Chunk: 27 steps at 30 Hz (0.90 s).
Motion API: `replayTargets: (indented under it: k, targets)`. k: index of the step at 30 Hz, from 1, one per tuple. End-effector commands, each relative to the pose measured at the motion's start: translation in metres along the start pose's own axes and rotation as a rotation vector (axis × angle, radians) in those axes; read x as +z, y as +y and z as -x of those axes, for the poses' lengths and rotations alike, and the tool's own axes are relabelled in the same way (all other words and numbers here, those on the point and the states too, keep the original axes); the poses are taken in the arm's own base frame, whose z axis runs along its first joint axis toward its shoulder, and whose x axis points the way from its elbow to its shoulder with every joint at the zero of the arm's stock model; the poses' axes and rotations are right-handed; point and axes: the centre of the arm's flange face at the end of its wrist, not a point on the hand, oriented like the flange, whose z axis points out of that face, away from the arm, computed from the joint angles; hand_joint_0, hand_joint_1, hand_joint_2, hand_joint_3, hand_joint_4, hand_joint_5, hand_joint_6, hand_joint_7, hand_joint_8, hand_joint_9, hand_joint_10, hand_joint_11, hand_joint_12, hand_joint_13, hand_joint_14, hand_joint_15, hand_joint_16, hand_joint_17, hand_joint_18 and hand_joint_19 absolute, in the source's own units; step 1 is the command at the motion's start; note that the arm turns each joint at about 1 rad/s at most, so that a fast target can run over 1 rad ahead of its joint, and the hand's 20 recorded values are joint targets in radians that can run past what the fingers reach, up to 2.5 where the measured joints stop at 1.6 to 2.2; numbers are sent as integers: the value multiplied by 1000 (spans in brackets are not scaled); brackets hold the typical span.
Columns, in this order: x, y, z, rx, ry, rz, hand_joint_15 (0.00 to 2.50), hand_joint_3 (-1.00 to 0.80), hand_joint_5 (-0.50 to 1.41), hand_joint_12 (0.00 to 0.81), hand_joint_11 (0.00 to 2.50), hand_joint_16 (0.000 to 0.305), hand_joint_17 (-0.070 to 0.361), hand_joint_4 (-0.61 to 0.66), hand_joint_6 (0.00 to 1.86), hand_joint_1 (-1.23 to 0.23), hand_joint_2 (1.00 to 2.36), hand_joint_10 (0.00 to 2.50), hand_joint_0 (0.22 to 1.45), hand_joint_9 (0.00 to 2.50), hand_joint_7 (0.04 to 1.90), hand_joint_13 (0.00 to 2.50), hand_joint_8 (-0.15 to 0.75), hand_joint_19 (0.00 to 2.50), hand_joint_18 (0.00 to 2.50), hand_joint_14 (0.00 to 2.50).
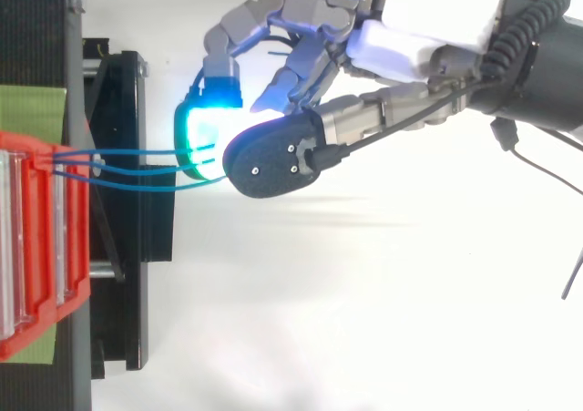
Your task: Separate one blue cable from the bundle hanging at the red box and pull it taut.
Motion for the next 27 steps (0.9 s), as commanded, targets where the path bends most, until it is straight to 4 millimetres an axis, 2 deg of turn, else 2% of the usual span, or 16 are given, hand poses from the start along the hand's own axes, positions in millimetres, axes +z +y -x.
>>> replayTargets:
  k: [1, 13, 16, 17, 19, 23, 27]
  targets:
    - [0, 0, 3, -1, -4, -2, 1198, -500, -212, 283, 1603, 41, 93, -134, 930, -967, 1000, 8, 696, 1169, 1033, 1135, 139, 662, 700, 30]
    - [0, -2, 4, -1, -9, -10, 1208, -500, -218, 282, 1602, 42, 93, -121, 922, -969, 1000, 8, 640, 1163, 1031, 1128, 154, 674, 683, 30]
    - [-1, -1, 5, -3, -8, -16, 1197, -500, -224, 291, 1608, 44, 99, -76, 921, -976, 1000, 8, 560, 1145, 989, 1126, 165, 676, 679, 29]
    - [-2, -2, 5, -3, -7, -19, 1190, -500, -227, 311, 1592, 47, 106, -38, 917, -963, 1000, 5, 506, 1141, 955, 1130, 196, 685, 688, 28]
    - [-2, -4, 5, -5, -6, -26, 1185, -500, -228, 323, 1575, 49, 111, -16, 914, -947, 1000, 3, 486, 1148, 923, 1133, 207, 680, 694, 26]
    - [-2, -3, 5, -5, -7, -25, 1180, -500, -223, 339, 1551, 52, 118, 5, 894, -694, 1000, 5, 461, 1173, 859, 1154, 225, 698, 714, 24]
    - [-2, -3, 5, -5, -7, -25, 1185, -500, -220, 322, 1556, 49, 111, -17, 875, -558, 1000, 6, 510, 1177, 892, 1140, 209, 721, 701, 26]
